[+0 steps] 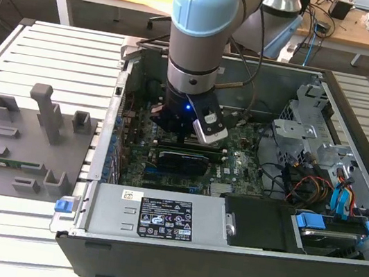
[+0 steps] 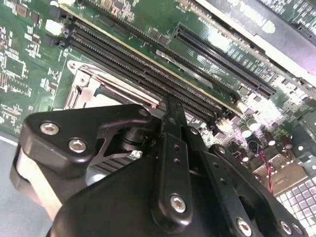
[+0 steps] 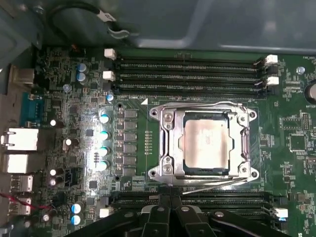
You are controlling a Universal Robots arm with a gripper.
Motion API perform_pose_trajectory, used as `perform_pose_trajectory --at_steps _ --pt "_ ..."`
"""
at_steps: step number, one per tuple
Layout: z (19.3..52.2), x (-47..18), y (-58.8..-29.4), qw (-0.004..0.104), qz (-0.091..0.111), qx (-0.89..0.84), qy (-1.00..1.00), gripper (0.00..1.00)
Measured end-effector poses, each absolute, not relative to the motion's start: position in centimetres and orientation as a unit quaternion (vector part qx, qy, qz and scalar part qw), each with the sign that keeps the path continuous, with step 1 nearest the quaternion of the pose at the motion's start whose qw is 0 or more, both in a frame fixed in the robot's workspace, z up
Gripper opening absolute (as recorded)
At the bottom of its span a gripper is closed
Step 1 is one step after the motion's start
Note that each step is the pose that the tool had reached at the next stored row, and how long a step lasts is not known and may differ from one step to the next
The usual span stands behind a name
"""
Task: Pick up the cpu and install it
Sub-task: 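Install the second cpu locking lever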
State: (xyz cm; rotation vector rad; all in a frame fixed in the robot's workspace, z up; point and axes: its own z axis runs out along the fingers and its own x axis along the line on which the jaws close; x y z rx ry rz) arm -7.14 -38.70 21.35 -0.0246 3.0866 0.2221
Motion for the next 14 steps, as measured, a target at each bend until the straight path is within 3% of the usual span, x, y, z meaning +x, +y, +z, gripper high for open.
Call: perform_pose_trajectory --at_steps 7,14 --pt "21.0 -7.7 -39.7 0.024 0.109 -0.007 0.994 0.11" --pt "20.1 -7.8 -39.7 0.024 0.127 -0.007 0.992 0.11"
